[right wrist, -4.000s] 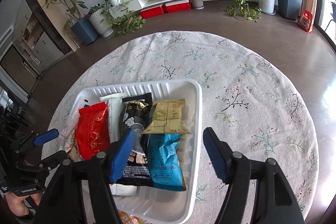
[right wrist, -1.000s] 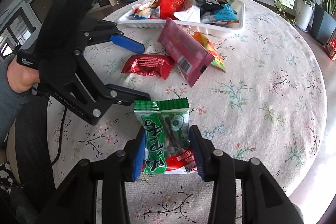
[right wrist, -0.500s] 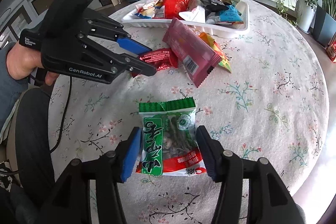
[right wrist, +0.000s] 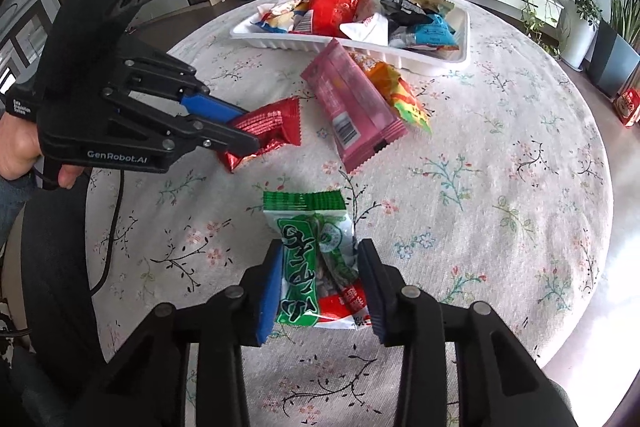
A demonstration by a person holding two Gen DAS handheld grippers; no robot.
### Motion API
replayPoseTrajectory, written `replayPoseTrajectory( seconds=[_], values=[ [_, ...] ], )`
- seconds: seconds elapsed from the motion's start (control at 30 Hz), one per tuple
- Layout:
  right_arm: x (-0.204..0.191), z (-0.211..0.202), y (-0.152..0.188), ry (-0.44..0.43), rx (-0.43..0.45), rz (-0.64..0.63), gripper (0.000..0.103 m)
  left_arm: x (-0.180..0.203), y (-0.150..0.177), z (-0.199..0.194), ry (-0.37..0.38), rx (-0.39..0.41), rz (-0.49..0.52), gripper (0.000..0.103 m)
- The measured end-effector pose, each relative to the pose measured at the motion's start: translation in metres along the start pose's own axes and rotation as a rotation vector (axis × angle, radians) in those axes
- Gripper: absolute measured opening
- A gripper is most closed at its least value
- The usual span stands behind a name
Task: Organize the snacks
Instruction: 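Close the left gripper on the small red packet, then carry the red and green packets over the white tray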
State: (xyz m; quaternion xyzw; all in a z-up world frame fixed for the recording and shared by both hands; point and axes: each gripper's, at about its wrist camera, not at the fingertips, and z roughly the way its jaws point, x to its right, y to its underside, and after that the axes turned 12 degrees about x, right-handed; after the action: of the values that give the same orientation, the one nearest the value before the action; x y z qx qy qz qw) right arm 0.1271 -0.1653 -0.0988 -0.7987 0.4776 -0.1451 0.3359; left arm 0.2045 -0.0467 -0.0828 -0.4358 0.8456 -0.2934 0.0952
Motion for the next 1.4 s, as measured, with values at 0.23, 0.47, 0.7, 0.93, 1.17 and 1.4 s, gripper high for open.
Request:
replayPoseTrajectory(
  seconds=[0.23, 0.47, 0.7, 0.93, 1.17, 1.4],
  values=[
    [-0.001, -0.008, 0.001, -0.015, 0.017, 0.034, 0.032, 0.004, 0.001, -0.01, -0.019, 0.046, -0.012, 0.017],
    [0.006, -0.021, -0.001, -0.051, 0.057, 0.093, 0.029, -0.007, 0.016, -0.04, 0.011, 0.125, -0.117, 0.017],
    [0.024, -0.033, -0.011, -0.074, 0.11, 0.177, 0.029, -0.045, 0.029, -0.074, 0.014, 0.239, -0.279, 0.017],
    [0.062, -0.048, -0.04, -0.023, 0.175, 0.241, 0.029, -0.105, 0.008, -0.112, -0.049, 0.351, -0.382, 0.017],
    [0.082, -0.046, -0.107, -0.009, 0.253, 0.246, 0.029, -0.165, -0.033, -0.127, -0.135, 0.42, -0.451, 0.017],
    [0.072, 0.006, -0.182, -0.04, 0.24, 0.231, 0.029, -0.187, -0.071, -0.098, -0.174, 0.386, -0.429, 0.017]
  ],
)
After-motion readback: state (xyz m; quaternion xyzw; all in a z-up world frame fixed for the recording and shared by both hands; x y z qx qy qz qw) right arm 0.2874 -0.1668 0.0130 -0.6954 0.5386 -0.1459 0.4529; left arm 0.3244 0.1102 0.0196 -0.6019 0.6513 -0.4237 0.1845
